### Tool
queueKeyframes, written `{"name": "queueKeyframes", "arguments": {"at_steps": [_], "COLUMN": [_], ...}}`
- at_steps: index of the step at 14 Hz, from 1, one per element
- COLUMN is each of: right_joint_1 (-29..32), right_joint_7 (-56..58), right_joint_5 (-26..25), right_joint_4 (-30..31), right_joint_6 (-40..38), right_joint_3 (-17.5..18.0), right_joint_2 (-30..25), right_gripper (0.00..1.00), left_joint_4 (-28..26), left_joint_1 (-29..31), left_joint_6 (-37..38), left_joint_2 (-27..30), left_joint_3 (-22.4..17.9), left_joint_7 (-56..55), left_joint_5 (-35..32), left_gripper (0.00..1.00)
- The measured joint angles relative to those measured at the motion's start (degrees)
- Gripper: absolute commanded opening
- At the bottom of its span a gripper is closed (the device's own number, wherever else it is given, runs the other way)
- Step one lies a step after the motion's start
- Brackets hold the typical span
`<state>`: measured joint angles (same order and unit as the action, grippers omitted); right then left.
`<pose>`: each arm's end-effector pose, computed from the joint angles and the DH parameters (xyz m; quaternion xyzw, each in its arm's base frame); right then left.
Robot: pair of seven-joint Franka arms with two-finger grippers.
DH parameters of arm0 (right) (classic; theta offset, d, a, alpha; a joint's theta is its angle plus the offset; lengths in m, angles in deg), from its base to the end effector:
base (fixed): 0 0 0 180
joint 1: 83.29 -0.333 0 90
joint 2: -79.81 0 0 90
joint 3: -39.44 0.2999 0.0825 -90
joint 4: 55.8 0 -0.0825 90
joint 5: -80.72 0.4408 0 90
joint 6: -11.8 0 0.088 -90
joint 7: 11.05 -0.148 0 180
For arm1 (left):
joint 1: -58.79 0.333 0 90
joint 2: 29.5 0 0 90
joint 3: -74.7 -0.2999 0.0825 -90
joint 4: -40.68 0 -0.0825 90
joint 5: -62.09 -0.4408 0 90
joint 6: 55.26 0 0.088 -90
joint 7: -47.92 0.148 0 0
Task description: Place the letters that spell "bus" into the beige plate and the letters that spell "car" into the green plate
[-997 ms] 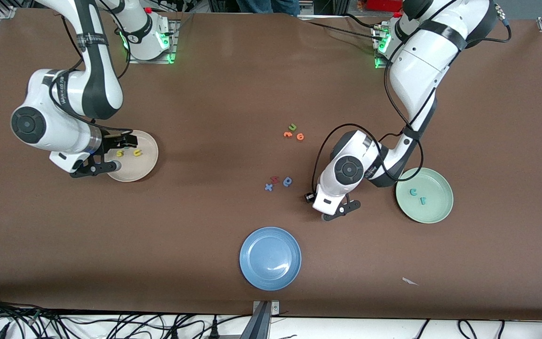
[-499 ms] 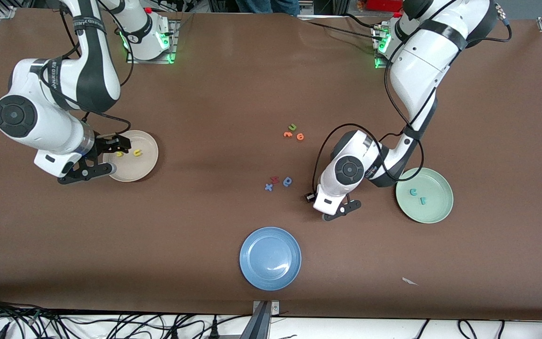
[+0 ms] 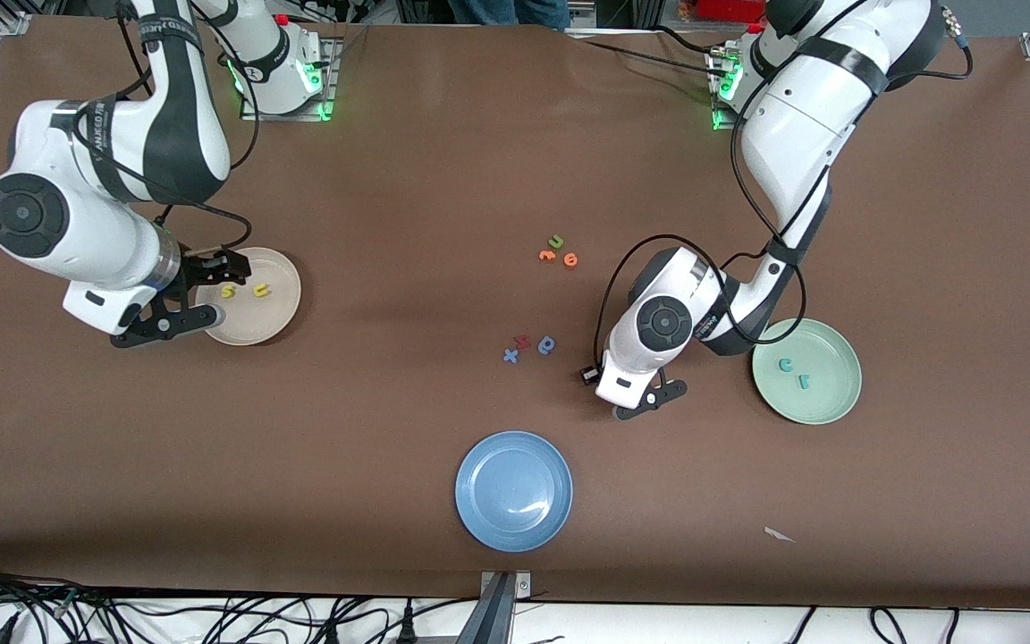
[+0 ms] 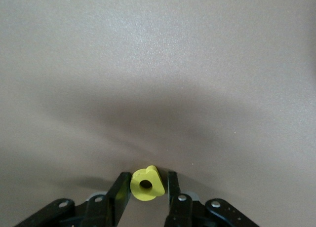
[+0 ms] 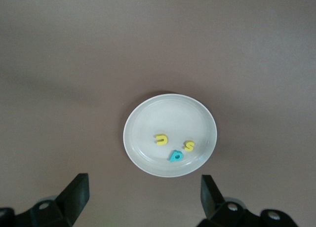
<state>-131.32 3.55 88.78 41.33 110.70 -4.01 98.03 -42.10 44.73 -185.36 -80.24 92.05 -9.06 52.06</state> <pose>0.6421 0.0935 0.3616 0.9829 0.1499 -0.1016 0.0323 0.6543 -0.3626 0.0844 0.9751 0.2156 -0.0418 0.0304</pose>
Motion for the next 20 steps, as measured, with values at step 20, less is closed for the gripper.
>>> {"name": "queueKeyframes", "arguments": {"at_steps": [20], "right_joint_1": [45.71], "right_joint_7": [-15.18], "right_joint_5": [-9.41], "right_joint_4": [-0.89], "right_joint_6": [-3.12], "right_joint_3": [42.86], "right_joint_2": [-18.32], "right_gripper": [1.00], "left_joint_4": [-0.12], "left_joint_1": [15.13], "left_joint_6": [11.10], "left_joint_2": [6.69], "left_joint_3": [-1.28], "left_joint_7": [35.96], "left_joint_5": [-1.87], "left_gripper": [0.20]}}
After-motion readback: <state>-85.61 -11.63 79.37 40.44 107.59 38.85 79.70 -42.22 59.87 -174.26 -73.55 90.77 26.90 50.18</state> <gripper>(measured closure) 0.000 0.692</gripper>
